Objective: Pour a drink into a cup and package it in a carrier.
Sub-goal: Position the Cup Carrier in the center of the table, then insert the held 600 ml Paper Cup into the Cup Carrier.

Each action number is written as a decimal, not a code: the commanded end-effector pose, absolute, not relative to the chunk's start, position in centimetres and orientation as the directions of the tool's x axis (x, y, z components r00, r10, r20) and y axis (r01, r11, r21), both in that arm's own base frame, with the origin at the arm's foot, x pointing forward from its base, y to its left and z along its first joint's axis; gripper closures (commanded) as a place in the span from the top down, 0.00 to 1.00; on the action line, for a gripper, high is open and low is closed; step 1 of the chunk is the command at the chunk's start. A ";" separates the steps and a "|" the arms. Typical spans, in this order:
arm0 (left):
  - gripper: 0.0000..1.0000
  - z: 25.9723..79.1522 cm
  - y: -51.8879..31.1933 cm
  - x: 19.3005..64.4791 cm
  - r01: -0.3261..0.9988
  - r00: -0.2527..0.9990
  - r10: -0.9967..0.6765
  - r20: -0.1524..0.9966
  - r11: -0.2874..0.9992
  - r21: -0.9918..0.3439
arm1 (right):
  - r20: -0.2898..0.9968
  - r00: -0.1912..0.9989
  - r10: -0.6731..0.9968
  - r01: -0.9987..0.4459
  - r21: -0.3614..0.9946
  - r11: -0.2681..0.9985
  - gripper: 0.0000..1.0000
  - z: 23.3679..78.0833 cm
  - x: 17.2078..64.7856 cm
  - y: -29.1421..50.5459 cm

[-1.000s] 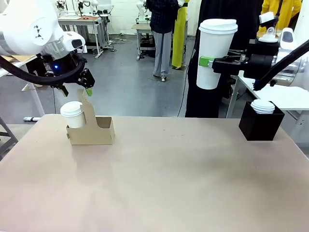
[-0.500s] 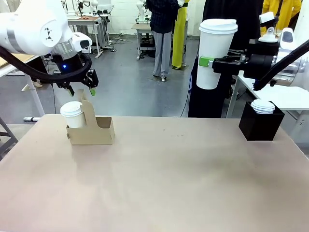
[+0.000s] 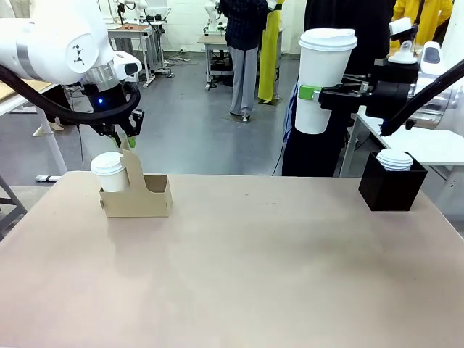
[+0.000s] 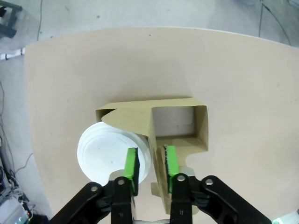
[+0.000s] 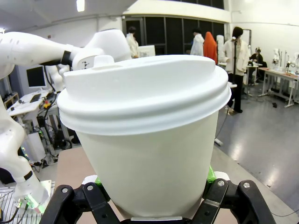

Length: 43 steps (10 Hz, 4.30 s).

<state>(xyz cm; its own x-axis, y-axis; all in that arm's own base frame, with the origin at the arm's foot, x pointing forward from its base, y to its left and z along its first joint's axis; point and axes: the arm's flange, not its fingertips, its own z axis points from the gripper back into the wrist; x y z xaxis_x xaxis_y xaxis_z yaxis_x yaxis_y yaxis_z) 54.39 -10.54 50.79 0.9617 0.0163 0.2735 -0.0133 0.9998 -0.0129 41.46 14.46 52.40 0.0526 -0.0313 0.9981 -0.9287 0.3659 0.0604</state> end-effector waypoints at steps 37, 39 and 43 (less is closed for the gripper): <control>0.02 50.3 -40.3 37.9 -0.057 0.970 0.074 0.230 0.995 -0.083 | 0.999 0.029 -0.037 -0.923 0.041 0.383 0.80 52.6 41.6 14.8; 0.02 50.3 -40.3 37.9 -0.057 0.970 0.074 0.230 0.995 -0.083 | 0.999 0.029 -0.037 -0.923 0.041 0.383 0.80 52.6 41.6 14.8; 0.02 50.3 -40.3 37.9 -0.057 0.970 0.074 0.230 0.995 -0.083 | 0.999 0.029 -0.037 -0.923 0.041 0.383 0.80 52.6 41.6 14.8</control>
<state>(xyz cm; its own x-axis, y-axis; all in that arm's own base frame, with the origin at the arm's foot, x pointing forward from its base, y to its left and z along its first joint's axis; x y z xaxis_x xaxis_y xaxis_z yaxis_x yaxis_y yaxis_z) 37.85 -40.51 50.44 0.9713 0.0640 0.2290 -0.0466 0.9956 -0.0807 41.44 14.50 52.41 0.0518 -0.0301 0.9982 -0.9288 0.3657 0.0593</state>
